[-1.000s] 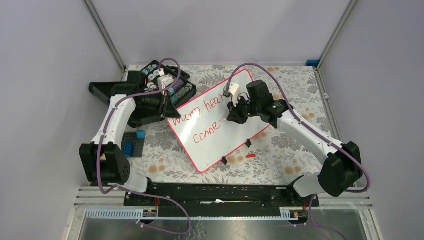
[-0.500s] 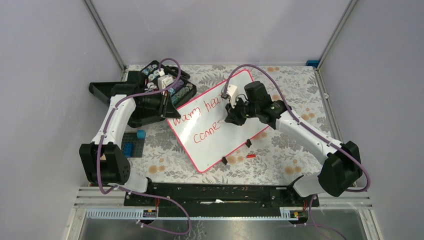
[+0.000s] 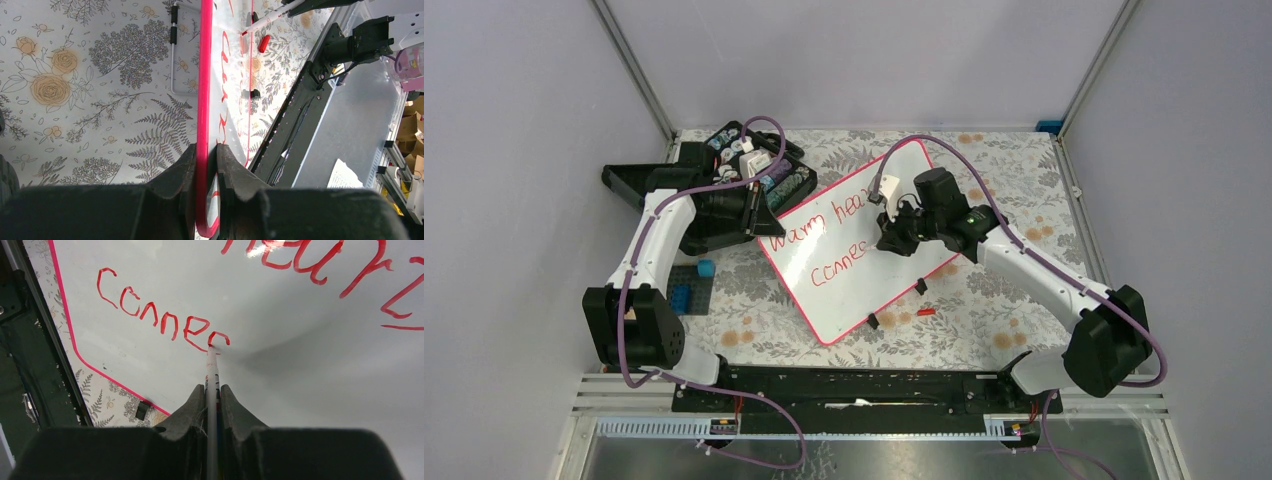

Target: Write a sentence on the whiteboard

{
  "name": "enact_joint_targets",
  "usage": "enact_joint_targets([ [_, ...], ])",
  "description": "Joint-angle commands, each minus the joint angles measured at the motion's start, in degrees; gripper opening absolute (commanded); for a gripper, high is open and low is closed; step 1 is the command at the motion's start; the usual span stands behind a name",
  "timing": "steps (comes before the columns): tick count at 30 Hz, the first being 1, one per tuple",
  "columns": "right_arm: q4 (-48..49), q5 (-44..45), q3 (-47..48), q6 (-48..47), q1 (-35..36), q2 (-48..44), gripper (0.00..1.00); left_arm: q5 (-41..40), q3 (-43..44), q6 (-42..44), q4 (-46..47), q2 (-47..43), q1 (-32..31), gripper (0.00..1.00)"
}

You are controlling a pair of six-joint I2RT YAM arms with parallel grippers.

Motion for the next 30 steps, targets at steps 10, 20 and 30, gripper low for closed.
enact_joint_targets([
  [10,0.69,2.46,0.63,-2.00,-1.40,-2.09,0.00,-4.36,-0.61,2.93,0.19,1.74,-1.78,0.00],
  [20,-2.86,-1.60,2.57,-2.96,-1.77,-4.24,0.00,-4.33,-0.55,2.82,0.26,1.74,-1.85,0.00],
  [30,-2.03,0.33,3.29,-2.59,-2.92,-3.68,0.00,-4.43,-0.57,2.76,0.23,1.48,-1.95,0.00],
])
